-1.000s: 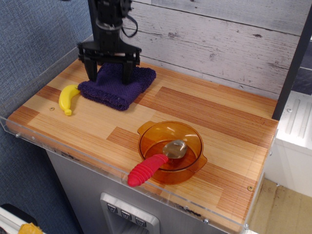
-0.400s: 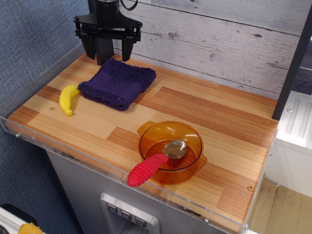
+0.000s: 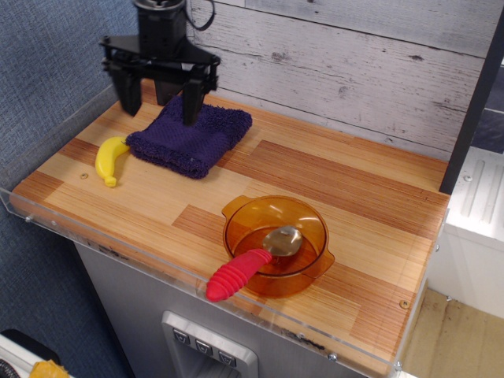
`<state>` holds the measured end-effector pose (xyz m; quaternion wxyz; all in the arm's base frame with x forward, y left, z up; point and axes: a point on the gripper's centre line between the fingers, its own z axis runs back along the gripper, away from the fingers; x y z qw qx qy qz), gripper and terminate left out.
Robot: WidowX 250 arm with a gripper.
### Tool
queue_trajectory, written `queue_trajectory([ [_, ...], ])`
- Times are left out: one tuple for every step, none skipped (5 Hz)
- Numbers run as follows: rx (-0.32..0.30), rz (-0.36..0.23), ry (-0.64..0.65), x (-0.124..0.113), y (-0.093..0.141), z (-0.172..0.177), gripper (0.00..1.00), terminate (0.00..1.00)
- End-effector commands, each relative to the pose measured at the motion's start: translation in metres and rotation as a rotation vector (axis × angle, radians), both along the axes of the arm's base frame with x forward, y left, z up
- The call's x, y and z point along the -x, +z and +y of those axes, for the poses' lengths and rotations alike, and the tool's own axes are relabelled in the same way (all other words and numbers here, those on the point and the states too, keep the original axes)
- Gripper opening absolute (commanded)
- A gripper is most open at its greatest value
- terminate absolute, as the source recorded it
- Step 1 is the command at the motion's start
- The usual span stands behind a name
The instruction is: Move the blue cloth near banana
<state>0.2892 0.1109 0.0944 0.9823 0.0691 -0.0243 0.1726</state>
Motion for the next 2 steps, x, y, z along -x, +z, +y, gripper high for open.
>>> queue_trajectory([
  [0.014, -0.029, 0.041, 0.0577, 0.0028, 0.0043, 1.0, 0.0],
  [0.014, -0.029, 0.041, 0.0577, 0.0028, 0.0043, 1.0, 1.0],
])
